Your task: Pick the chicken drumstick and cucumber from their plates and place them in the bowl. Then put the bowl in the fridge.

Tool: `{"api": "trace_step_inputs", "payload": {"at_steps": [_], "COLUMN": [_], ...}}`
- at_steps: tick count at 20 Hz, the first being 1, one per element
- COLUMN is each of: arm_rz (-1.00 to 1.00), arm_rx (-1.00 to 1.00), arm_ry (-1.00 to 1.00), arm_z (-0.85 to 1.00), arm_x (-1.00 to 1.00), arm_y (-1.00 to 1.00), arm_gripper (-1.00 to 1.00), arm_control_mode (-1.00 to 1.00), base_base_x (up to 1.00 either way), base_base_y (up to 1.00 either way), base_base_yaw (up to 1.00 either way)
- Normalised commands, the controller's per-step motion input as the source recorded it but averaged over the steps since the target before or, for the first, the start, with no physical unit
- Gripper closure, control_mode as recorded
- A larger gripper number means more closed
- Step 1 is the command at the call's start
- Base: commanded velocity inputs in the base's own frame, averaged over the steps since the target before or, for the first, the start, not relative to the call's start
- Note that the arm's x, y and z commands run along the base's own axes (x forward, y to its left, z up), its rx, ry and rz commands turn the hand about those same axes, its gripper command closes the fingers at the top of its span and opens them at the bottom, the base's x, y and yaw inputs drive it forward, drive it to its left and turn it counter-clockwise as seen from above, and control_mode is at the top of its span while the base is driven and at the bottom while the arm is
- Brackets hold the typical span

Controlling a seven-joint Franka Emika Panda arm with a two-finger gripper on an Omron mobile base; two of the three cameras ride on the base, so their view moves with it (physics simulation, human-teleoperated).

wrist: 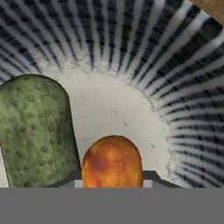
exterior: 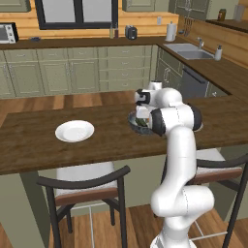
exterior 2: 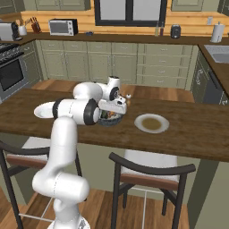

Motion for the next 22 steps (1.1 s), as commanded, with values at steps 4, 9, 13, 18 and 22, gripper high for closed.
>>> {"api": "trace_step_inputs", "payload": {"at_steps": [4, 9, 13, 18, 22], "arm_rz": [0.00, 0.00, 0.00, 0.00, 0.03], "arm_rx": [0.01, 0.00, 0.00, 0.00, 0.00], "arm_ry": [0.04, 0.05, 0.02, 0.00, 0.00], "arm_z": [-0.13, -0.08, -0.01, 0.09, 0.25], "arm_x": [0.01, 0.00, 0.00, 0.00, -0.41], "arm_y": [-0.10, 0.00, 0.00, 0.00, 0.17], "arm_gripper": [1.00, -1.00, -1.00, -1.00, -1.00], "arm_control_mode": [-1.00, -1.00, -1.00, -1.00, -1.00], "base_base_x": [0.00, 0.00, 0.00, 0.00, 0.00], "base_base_y": [0.00, 0.00, 0.00, 0.00, 0.00], "base_base_yaw": [0.00, 0.00, 0.00, 0.00, 0.00]}}
